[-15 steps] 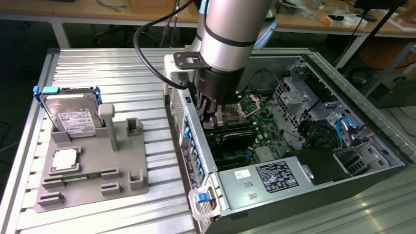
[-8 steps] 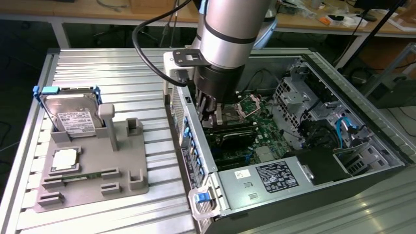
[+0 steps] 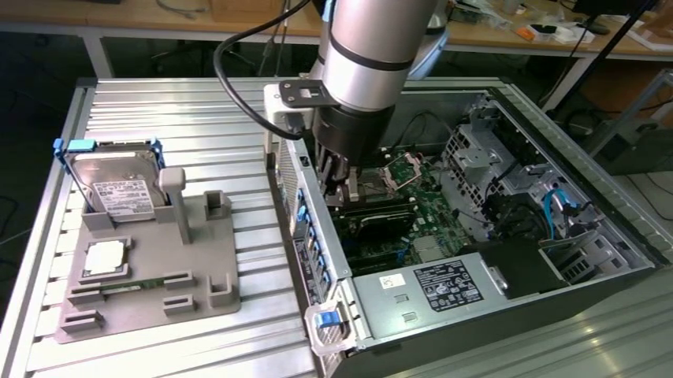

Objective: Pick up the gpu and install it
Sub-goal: 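Press down on the gpu until it lock into place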

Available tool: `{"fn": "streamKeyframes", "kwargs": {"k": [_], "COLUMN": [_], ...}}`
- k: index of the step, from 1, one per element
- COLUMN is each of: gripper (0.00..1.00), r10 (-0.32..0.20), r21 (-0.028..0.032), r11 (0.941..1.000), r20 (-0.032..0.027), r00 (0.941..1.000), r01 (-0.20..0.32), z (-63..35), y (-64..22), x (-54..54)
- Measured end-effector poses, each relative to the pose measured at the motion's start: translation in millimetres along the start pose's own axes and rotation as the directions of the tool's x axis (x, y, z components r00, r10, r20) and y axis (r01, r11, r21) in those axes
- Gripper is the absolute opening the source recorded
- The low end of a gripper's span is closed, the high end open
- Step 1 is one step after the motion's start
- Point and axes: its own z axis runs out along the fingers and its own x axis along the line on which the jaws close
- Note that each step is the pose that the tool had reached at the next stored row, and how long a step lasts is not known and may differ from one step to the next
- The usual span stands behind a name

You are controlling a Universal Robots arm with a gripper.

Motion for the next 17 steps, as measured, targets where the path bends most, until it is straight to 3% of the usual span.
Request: {"fn": "streamKeyframes", "kwargs": {"k": [6,7,9,10,17], "gripper": [0.11,0.11,0.11,0.11,0.11], "r10": [0.0,0.001,0.002,0.001,0.001], "r21": [-0.0036,-0.0056,-0.0156,-0.0162,-0.0169], "r11": [1.0,1.0,0.9999,0.9999,0.9999], "r20": [-0.0049,-0.0076,-0.0219,-0.0233,-0.0241], "r00": [1.0,1.0,0.9998,0.9997,0.9997], "r01": [0.0,-0.001,-0.002,-0.002,-0.001], "z": [4.2,2.4,-5.9,-6.5,-7.0], "y": [-0.8,-1.1,-2.7,-2.6,-2.6], "x": [-1.0,-1.7,-5.0,-4.5,-4.4]}}
